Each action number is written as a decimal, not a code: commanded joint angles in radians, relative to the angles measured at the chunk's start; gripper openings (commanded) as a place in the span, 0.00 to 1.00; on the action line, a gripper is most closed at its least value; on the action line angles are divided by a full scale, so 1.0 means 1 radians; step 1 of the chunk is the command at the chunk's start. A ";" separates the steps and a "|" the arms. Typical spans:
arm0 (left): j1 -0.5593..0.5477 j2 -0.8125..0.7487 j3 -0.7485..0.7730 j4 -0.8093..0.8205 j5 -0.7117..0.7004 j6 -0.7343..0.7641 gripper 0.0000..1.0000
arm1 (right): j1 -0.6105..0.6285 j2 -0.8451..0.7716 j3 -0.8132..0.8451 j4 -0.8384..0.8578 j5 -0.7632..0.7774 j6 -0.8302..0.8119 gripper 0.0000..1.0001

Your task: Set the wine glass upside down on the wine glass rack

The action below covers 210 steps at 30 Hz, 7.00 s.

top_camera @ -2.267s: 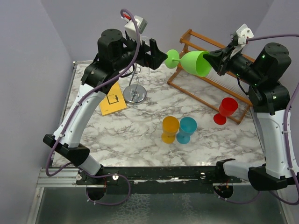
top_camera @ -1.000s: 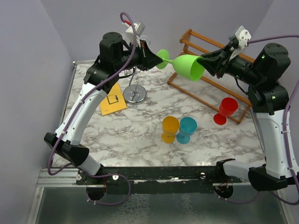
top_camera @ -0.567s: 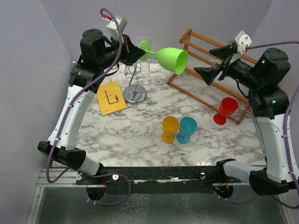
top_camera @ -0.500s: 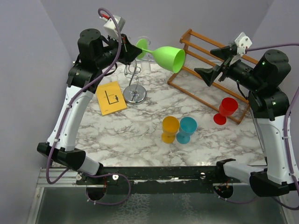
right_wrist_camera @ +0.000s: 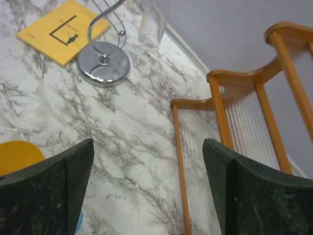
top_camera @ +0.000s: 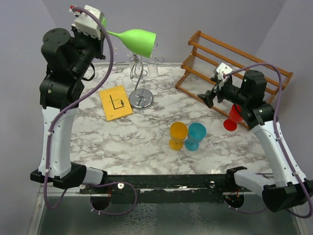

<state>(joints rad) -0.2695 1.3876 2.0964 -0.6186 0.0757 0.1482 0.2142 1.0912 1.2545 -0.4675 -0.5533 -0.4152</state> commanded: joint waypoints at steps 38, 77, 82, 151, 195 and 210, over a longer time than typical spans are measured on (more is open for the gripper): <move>0.104 0.047 -0.464 0.403 -0.586 0.986 0.00 | -0.003 -0.090 -0.258 0.193 -0.046 0.006 0.93; -0.089 0.220 -0.269 0.093 -0.308 1.154 0.00 | -0.003 -0.071 -0.280 0.205 -0.069 0.001 0.93; -0.090 0.233 -0.266 0.107 -0.302 1.157 0.00 | -0.003 -0.073 -0.282 0.207 -0.059 0.001 0.93; -0.018 0.315 -0.266 0.251 -0.417 1.143 0.00 | -0.003 -0.068 -0.281 0.203 -0.065 0.007 0.93; -0.026 0.227 -0.313 0.076 -0.191 1.055 0.03 | -0.003 -0.051 -0.289 0.210 -0.058 0.003 0.93; -0.026 0.253 -0.241 -0.008 -0.143 1.037 0.06 | -0.003 -0.056 -0.286 0.209 -0.054 0.001 0.93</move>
<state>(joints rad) -0.2901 1.6394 1.8244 -0.5770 -0.1284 1.2049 0.2142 1.0378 0.9726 -0.2859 -0.6109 -0.4061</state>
